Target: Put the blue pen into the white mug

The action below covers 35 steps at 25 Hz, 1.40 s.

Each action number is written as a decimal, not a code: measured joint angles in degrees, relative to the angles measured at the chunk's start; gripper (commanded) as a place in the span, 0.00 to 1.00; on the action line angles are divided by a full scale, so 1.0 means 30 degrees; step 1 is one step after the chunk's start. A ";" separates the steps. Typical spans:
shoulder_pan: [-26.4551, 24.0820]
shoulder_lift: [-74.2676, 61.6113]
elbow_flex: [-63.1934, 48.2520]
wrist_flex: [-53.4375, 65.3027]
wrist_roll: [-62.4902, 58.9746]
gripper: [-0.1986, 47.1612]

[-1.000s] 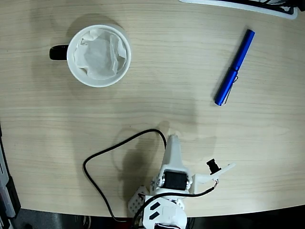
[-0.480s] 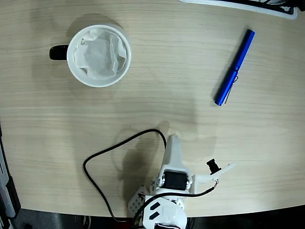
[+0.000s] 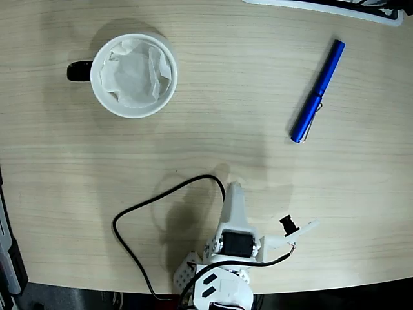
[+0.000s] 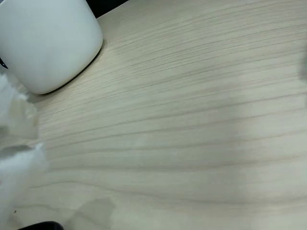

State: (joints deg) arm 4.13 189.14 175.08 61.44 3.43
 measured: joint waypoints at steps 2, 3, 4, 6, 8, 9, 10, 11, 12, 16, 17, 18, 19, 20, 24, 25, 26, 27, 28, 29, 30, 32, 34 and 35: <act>0.0000 0.0000 0.0000 0.0000 0.0000 0.00; 0.0000 0.0000 0.0000 0.0000 0.0000 0.00; 0.0000 0.0000 0.0000 0.0000 0.0000 0.00; 0.0000 0.0000 0.0000 0.0000 0.0000 0.00; 0.0000 0.0000 0.0000 0.0000 0.0000 0.00; 0.0000 0.0000 0.0000 0.0000 0.0000 0.00; 0.0000 0.0000 0.0000 0.0000 0.0000 0.00; 0.0000 0.0000 0.0000 0.0000 0.0000 0.00; 0.0000 0.0000 0.0000 0.0000 0.0000 0.00; 0.0000 0.0000 0.0000 0.0000 0.0000 0.00; 0.0000 0.0000 0.0000 0.0000 0.0000 0.00; 0.0000 0.0000 0.0000 0.0000 0.0000 0.00; 0.0000 0.0000 0.0000 0.0000 0.0000 0.00; 0.0000 0.0000 0.0000 0.0000 0.0000 0.01; 0.0000 0.0000 0.0000 0.0000 0.0000 0.13; 0.0000 0.0000 0.0000 0.0000 0.0000 0.13; 0.0000 0.0000 -0.0117 0.0088 0.0000 0.13; 0.0000 0.0000 -0.0352 0.0117 0.0117 0.13; 0.0000 -0.0088 -0.0762 0.0117 0.0117 0.13; 0.0029 -0.0264 -0.1436 0.0088 0.0146 0.13; 0.0029 -0.0791 -0.1992 0.0059 0.0146 0.13; 0.0029 -0.2227 -0.3252 0.0059 0.0059 0.13; 0.0059 -0.3750 -0.4980 0.0059 -0.0176 0.13; 0.0059 -0.4893 -0.5918 0.0117 -0.0293 0.13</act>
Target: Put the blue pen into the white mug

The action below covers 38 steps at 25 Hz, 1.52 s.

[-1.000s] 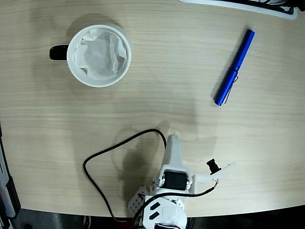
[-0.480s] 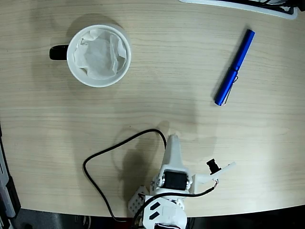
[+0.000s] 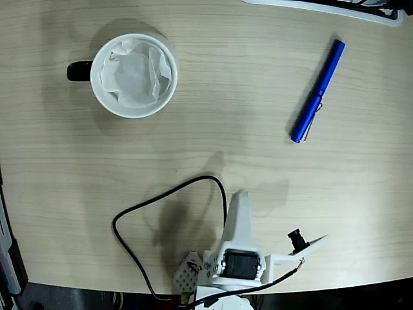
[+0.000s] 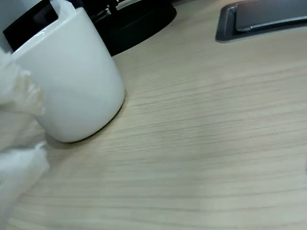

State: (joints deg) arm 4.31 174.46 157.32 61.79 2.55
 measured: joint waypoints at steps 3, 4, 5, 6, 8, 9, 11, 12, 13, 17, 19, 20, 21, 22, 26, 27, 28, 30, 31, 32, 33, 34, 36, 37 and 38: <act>0.0146 -0.3633 -0.3047 0.0059 -0.0820 0.13; 0.0205 -0.4746 -0.4160 0.0264 -0.1113 0.13; 0.0381 -0.5918 -0.5215 0.0557 -0.1611 0.13; 0.0586 -0.7119 -0.6240 0.0967 -0.2256 0.15; 0.0850 -0.9141 -0.7969 0.1289 -0.3545 0.19; 0.1143 -1.0020 -0.8789 0.1348 -0.4189 0.20; 0.1582 -1.1631 -0.9961 0.1348 -0.5742 0.27; 0.1699 -1.2334 -1.0576 0.1348 -0.6445 0.30; 0.1963 -1.3008 -1.1104 0.1348 -0.7119 0.33; 0.2461 -1.5820 -1.3330 0.1348 -0.9521 0.47; 0.2930 -1.7227 -1.4443 0.1348 -1.0518 0.59; 0.3018 -1.8076 -1.5000 0.1582 -1.1191 0.60; 0.3018 -1.8809 -1.5586 0.1816 -1.1982 0.60; 0.3164 -1.9512 -1.6113 0.1963 -1.2773 0.59; 0.3809 -2.1943 -1.7812 0.2344 -1.6553 0.53; 0.3809 -2.2617 -1.8252 0.2549 -1.7783 0.53; 0.3926 -2.3291 -1.8691 0.2842 -1.9131 0.53; 0.4189 -2.4375 -1.9600 0.3281 -2.1562 0.52; 0.4189 -2.4844 -2.0068 0.3516 -2.2559 0.52; 0.4219 -2.5342 -2.0508 0.3604 -2.3438 0.52; 0.4424 -2.5840 -2.0889 0.3662 -2.4111 0.48; 0.4541 -2.6426 -2.1240 0.3691 -2.4990 0.47; 0.4453 -2.7393 -2.1855 0.3984 -2.6689 0.47; 0.4570 -2.7861 -2.2383 0.4219 -2.7510 0.47; 0.4805 -2.8418 -2.2998 0.4307 -2.8008 0.47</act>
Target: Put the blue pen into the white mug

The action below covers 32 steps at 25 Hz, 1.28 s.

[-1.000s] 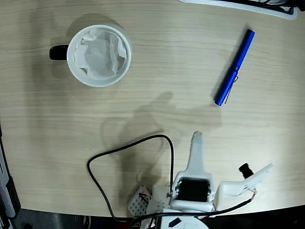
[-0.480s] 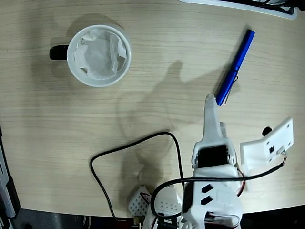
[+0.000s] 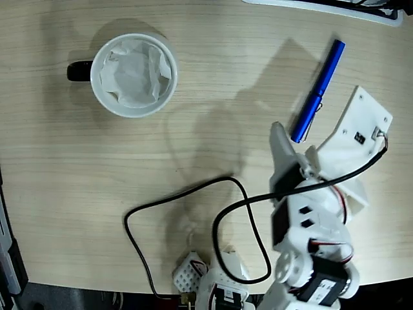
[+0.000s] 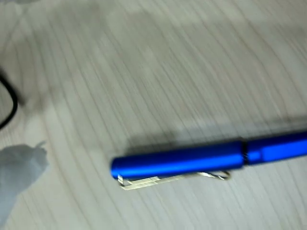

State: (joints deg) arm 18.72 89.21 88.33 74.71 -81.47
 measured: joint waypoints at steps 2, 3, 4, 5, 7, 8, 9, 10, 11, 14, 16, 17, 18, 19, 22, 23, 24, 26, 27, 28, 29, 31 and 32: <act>0.0088 -0.1143 -0.1172 0.0293 -0.0527 0.47; 0.0117 -0.1729 -0.1670 0.0352 -0.0879 0.47; 0.0176 -0.2344 -0.2139 0.0352 -0.1113 0.47; 0.0322 -0.2871 -0.2344 0.0352 -0.1465 0.46; 0.0410 -0.3633 -0.2637 0.0352 -0.2373 0.44; 0.0439 -0.4102 -0.2930 0.0352 -0.2900 0.43; 0.0498 -0.4570 -0.3076 0.0352 -0.3369 0.41; 0.0645 -0.4951 -0.3076 0.0352 -0.3721 0.39; 0.0732 -0.5303 -0.3076 0.0352 -0.4043 0.38; 0.0996 -0.6270 -0.3076 0.0264 -0.4307 0.39; 0.1113 -0.6885 -0.3076 0.0264 -0.4307 0.39; 0.1113 -0.7031 -0.3076 0.0264 -0.4307 0.39; 0.1143 -0.7207 -0.3105 0.0264 -0.4307 0.39; 0.1201 -0.7324 -0.3105 0.0264 -0.4336 0.39; 0.1377 -0.7910 -0.3105 0.0264 -0.4336 0.39; 0.1289 -0.7998 -0.3105 0.0264 -0.4336 0.39; 0.1260 -0.8027 -0.3105 0.0264 -0.4336 0.39; 0.1465 -0.8262 -0.3135 0.0234 -0.4424 0.39; 0.1670 -0.8350 -0.3164 0.0059 -0.4336 0.39; 0.1729 -0.8525 -0.3281 -0.0059 -0.4336 0.39; 0.1699 -0.8613 -0.3311 -0.0293 -0.4336 0.39; 0.1904 -0.8672 -0.3340 -0.0645 -0.4336 0.39; 0.2051 -0.8672 -0.3340 -0.0762 -0.4336 0.39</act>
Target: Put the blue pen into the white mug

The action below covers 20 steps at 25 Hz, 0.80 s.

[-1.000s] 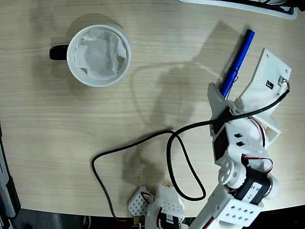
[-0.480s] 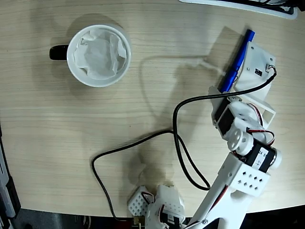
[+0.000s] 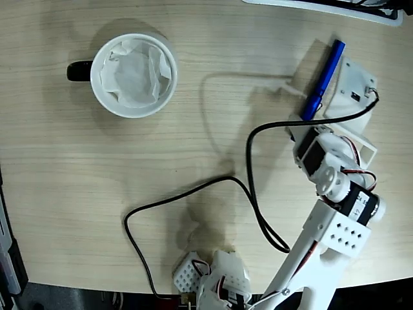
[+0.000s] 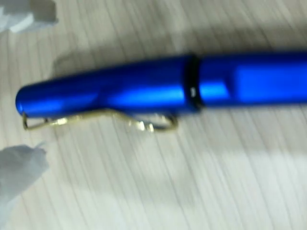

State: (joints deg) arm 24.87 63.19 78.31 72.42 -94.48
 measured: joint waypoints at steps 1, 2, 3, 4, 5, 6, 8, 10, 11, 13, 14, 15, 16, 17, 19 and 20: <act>0.0059 -0.0059 0.0000 -0.0176 0.0000 0.39; 0.0088 -0.0059 0.0000 -0.0264 0.0000 0.39; 0.0146 -0.0029 0.0000 -0.0322 0.0000 0.39; 0.0234 -0.0059 0.0000 -0.0322 0.0000 0.38; 0.0322 -0.0234 0.0000 -0.0352 0.0000 0.38; 0.0352 -0.0322 0.0000 -0.0498 0.0000 0.38; 0.0527 -0.0381 0.0000 -0.0615 0.0000 0.38; 0.0674 -0.0674 0.0000 -0.0615 0.0000 0.37; 0.0703 -0.0762 0.0029 -0.0615 0.0000 0.36; 0.0586 -0.1025 0.0000 -0.0645 0.0000 0.35; 0.0586 -0.1318 0.0000 -0.0674 0.0000 0.35; 0.0586 -0.1406 0.0000 -0.0674 0.0000 0.34; 0.0586 -0.1406 0.0000 -0.0674 0.0000 0.34; 0.0586 -0.1406 0.0000 -0.0674 0.0000 0.34; 0.0498 -0.1611 0.0000 -0.0703 -0.0088 0.33; 0.0498 -0.1611 0.0000 -0.0703 0.0000 0.33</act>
State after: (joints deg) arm 26.37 58.36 78.31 70.31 -94.48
